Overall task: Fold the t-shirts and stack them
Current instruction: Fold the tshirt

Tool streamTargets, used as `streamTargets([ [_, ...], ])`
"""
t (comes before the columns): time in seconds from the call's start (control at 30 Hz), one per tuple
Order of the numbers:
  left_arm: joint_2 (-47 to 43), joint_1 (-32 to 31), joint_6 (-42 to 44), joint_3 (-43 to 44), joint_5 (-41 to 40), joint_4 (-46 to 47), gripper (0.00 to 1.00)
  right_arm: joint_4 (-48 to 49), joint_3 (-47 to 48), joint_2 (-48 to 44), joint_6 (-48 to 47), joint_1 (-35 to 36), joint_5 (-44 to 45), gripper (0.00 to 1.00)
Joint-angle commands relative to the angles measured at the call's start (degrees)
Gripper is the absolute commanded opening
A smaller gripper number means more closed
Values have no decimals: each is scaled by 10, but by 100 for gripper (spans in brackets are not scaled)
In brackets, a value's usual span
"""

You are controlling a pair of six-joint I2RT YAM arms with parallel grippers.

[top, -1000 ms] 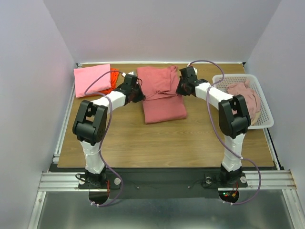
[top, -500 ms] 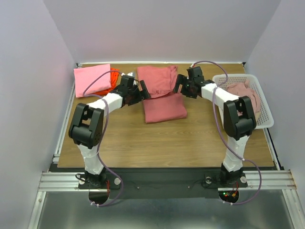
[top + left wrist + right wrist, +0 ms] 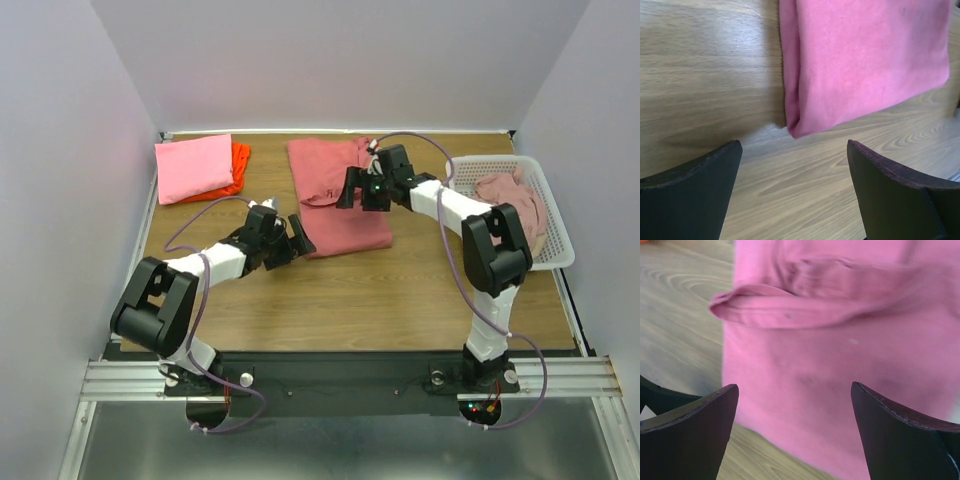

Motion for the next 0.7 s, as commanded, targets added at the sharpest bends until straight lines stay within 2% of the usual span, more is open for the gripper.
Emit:
streamTargets([
  [0.0,-57,-1,-20,-32,-6,24,98,44,60,45,-20,30,-39,100],
  [0.27,-92,-2,-26,-70,-12,23,98,46,166,137,-1,36,-36,100],
  [0.47,-90,-2,-26,-71,-10,26,98,46,252,187,-19,36,46,100],
  [0.53,-87,-2,-26,-70,-14,28,98,45,293,211,-25,36,100,100],
  [0.67,-69,-2,-24,-53,-18,31,98,45,282,187,-48,34,149,100],
])
